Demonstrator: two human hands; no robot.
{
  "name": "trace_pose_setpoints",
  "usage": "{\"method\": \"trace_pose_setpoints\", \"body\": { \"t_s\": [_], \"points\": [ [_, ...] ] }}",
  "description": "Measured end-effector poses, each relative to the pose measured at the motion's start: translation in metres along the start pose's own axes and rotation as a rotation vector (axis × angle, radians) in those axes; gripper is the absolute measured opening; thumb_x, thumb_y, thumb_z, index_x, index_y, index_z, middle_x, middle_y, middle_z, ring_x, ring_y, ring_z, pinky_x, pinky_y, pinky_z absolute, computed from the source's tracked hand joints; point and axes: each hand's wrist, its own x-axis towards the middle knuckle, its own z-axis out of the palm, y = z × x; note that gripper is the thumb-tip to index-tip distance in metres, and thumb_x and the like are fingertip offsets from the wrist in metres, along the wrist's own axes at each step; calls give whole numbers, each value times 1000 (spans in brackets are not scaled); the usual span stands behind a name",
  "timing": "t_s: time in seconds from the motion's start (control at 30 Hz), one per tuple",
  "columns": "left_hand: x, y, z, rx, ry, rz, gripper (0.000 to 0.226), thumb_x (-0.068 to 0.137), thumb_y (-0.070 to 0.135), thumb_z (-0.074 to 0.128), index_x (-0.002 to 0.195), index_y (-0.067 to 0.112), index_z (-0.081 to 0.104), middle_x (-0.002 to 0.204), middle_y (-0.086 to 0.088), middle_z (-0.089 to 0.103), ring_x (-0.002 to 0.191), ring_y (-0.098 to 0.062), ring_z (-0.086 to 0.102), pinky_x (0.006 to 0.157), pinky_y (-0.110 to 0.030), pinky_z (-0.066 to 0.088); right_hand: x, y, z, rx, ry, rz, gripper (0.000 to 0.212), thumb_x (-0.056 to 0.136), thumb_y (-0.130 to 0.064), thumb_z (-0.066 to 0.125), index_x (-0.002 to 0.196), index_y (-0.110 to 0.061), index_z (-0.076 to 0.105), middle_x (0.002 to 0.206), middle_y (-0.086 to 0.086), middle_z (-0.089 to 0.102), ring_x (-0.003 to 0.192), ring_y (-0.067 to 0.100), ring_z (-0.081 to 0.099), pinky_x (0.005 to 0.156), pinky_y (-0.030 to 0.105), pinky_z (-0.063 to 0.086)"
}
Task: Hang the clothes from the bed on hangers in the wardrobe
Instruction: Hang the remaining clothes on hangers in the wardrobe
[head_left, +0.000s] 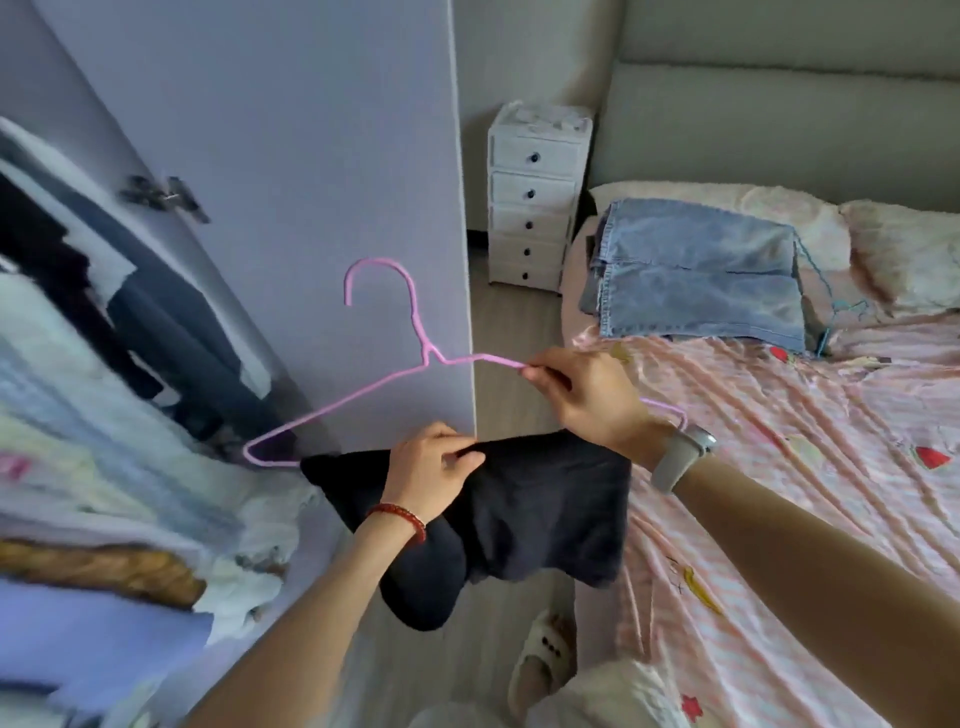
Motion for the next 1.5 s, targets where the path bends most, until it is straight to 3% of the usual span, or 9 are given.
{"method": "trace_pose_setpoints", "body": {
  "t_s": [0.23,0.43,0.53,0.6,0.73,1.0,1.13,1.37,1.5],
  "points": [
    [-100,-83,-100,122,170,-270,36,71,46,58,87,18,75,77,18,54,64,-4,57,87,-39,48,35,-116,80,245,-496,-286,17,94,-19,48,95,-7,60,48,-8,40,44,10,37,48,15,30],
    [-200,-129,-183,280,449,-437,43,71,49,47,88,21,74,78,6,56,69,-7,53,76,-43,50,44,-258,136,357,-552,-750,21,93,-22,48,94,-6,61,41,-16,35,52,17,38,52,23,29],
    [-243,-136,-218,357,577,-577,48,73,52,43,101,25,71,87,4,56,83,-12,58,88,-35,44,46,-330,160,533,-645,-729,15,93,-15,50,88,-4,60,41,-15,45,49,-3,48,51,12,31],
    [-267,-137,-237,325,704,-660,42,78,46,52,109,21,68,98,6,53,94,-13,57,95,-31,41,47,-372,176,656,-686,-709,19,91,-11,52,83,3,62,46,-11,42,49,2,46,51,13,32],
    [-296,-134,-274,292,1070,-797,31,87,21,60,116,12,63,107,2,51,101,-8,48,89,-5,26,52,-438,203,771,-772,-686,28,91,-15,51,64,-20,51,50,-8,43,51,8,41,53,22,29],
    [-311,-127,-364,613,1559,-858,37,82,23,45,107,7,66,104,-14,57,97,-32,59,89,-31,42,66,-540,238,942,-793,-635,22,93,-15,45,77,-6,57,61,0,48,65,20,49,62,28,37],
    [-299,-109,-414,845,1626,-745,48,82,29,36,119,7,57,121,-16,51,113,-32,48,96,-38,38,84,-583,250,975,-660,-618,23,93,-10,44,70,-8,48,54,-4,40,59,17,42,54,22,24],
    [-270,-106,-510,1285,1461,-758,68,79,18,45,143,18,23,150,-21,19,138,-40,13,109,-49,19,119,-645,289,1009,-535,-537,31,89,-2,41,61,-15,39,54,-5,38,60,23,45,58,29,34],
    [-274,-128,-533,1328,1392,-795,74,79,24,43,146,20,10,152,-21,7,139,-41,2,111,-53,9,124,-676,308,1043,-490,-477,20,91,-5,42,82,-1,59,74,20,62,73,36,58,68,42,48]
  ]
}}
